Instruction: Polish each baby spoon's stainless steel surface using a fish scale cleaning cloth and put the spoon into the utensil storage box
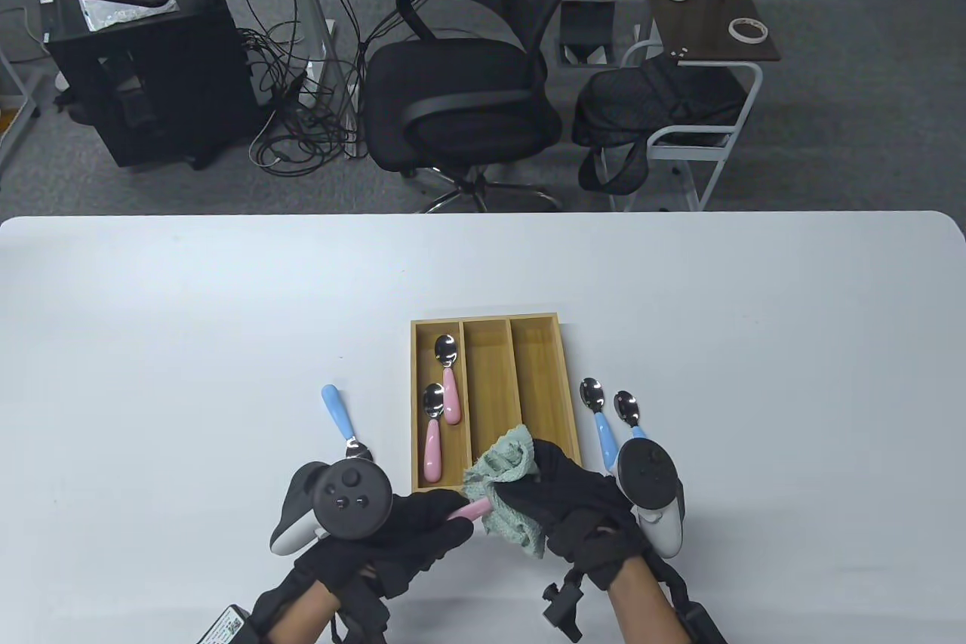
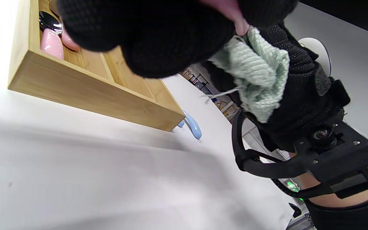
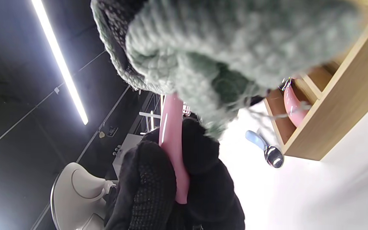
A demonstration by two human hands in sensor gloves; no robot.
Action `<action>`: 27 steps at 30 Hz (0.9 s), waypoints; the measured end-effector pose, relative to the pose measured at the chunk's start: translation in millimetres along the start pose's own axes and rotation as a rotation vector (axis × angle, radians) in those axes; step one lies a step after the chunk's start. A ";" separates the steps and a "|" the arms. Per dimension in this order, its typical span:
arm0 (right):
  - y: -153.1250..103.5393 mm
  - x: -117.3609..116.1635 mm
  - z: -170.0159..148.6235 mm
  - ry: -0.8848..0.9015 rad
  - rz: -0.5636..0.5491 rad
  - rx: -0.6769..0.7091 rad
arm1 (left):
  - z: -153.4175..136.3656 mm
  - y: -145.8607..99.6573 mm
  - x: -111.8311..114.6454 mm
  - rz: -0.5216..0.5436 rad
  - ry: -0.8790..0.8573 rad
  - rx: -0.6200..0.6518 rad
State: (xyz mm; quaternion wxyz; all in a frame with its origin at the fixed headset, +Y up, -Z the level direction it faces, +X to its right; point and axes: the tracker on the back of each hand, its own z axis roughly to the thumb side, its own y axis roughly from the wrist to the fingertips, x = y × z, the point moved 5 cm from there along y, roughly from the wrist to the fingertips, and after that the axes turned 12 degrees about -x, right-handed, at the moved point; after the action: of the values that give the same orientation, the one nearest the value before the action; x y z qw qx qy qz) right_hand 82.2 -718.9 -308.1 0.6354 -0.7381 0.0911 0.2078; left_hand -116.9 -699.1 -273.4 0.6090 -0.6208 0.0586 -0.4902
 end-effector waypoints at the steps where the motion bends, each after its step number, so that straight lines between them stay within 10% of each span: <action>1: -0.3 0.4 0.9 0.003 0.000 0.011 | -0.9 0.4 0.1 -0.010 -0.022 0.004; 7: -9.0 4.9 15.0 -0.109 -0.169 0.101 | -2.6 0.2 -3.8 0.012 -0.065 0.014; 15: -8.0 -1.2 13.5 0.013 0.037 0.106 | -12.8 1.7 -9.2 0.031 -0.088 0.005; 27: -15.3 6.4 20.6 -0.234 -0.252 0.152 | -11.0 0.3 -8.6 0.060 -0.059 0.008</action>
State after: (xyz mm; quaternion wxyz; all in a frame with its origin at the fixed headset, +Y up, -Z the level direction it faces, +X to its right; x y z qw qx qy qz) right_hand 90.1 -695.2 -299.2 0.7165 -0.6644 -0.0612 0.2036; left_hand -128.6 -701.1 -280.8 0.6276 -0.6304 0.0571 -0.4533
